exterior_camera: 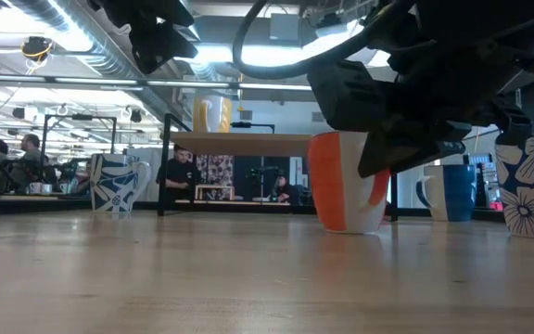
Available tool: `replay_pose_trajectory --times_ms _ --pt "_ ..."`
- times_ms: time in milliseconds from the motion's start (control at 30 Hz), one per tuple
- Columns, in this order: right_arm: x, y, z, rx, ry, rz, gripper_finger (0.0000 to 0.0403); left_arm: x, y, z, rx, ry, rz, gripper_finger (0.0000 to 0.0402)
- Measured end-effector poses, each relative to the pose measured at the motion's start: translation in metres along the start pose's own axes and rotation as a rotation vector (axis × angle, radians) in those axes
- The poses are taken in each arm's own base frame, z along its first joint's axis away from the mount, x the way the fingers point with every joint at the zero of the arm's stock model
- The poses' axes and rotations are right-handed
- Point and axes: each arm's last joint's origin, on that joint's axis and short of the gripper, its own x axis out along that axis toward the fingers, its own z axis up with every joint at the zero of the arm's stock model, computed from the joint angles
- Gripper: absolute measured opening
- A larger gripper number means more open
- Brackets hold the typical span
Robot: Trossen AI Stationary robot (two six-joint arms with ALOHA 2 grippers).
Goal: Place coffee mugs
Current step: Put the orange mug on the shelf
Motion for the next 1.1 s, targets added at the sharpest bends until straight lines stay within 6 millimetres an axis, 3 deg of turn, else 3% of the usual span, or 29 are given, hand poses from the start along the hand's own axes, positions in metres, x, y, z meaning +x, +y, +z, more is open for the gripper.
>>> replay_pose_trajectory --times_ms 267,600,833,1100 --pt "-0.021 -0.005 0.034 0.019 -0.022 0.063 0.0034 -0.015 -0.002 -0.002 0.001 0.032 -0.063 0.0183" --pt "-0.035 -0.009 0.112 0.009 -0.061 0.174 0.0034 -0.066 0.004 -0.004 0.012 -0.038 -0.004 0.0183" --pt "-0.011 0.003 0.171 -0.011 -0.094 0.24 0.0034 -0.091 0.009 -0.005 0.012 -0.1 0.027 0.0183" --pt "0.038 0.004 0.228 -0.043 -0.123 0.231 0.0034 -0.108 0.013 -0.008 0.003 -0.151 0.083 0.0183"
